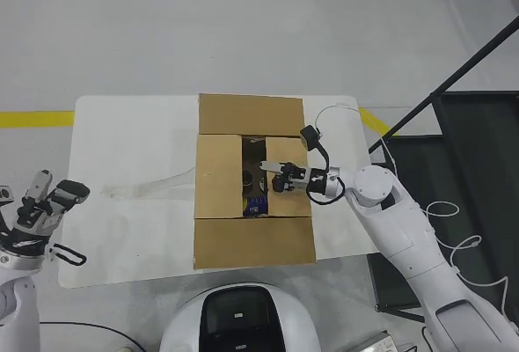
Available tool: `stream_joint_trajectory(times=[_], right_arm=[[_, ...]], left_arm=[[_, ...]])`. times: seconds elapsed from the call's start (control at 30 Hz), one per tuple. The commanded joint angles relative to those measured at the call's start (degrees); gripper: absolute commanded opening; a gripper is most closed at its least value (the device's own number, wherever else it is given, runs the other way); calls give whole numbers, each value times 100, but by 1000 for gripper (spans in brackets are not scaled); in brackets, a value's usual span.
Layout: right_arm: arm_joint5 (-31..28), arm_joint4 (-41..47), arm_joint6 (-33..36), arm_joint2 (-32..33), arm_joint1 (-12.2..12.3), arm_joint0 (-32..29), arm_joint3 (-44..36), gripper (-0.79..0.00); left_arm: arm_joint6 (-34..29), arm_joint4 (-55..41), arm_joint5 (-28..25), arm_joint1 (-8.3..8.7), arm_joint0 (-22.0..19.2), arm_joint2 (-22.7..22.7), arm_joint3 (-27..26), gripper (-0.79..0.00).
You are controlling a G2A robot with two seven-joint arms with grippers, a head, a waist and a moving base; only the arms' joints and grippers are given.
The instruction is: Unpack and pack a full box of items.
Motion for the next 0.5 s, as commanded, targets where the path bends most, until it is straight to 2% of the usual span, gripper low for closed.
stream_joint_trajectory(times=[0.0, 0.1, 0.17, 0.3, 0.33, 0.47], right_arm=[[0, 0, 0, 0, 0, 0, 0, 0], [0, 0, 0, 0, 0, 0, 0, 0], [0, 0, 0, 0, 0, 0, 0, 0], [0, 0, 0, 0, 0, 0, 0, 0], [0, 0, 0, 0, 0, 0, 0, 0], [0, 0, 0, 0, 0, 0, 0, 0]], left_arm=[[-495, 108, 41, 44, -165, 22, 151, 0], [-951, 175, 119, 98, -484, 141, 456, 0], [-1034, 215, 174, 117, -638, 207, 597, 0], [-1038, 486, -128, 137, -939, 425, 843, 0], [-876, 398, -231, 130, -1019, 455, 929, 0], [-639, 355, -303, 118, -1074, 476, 991, 0]])
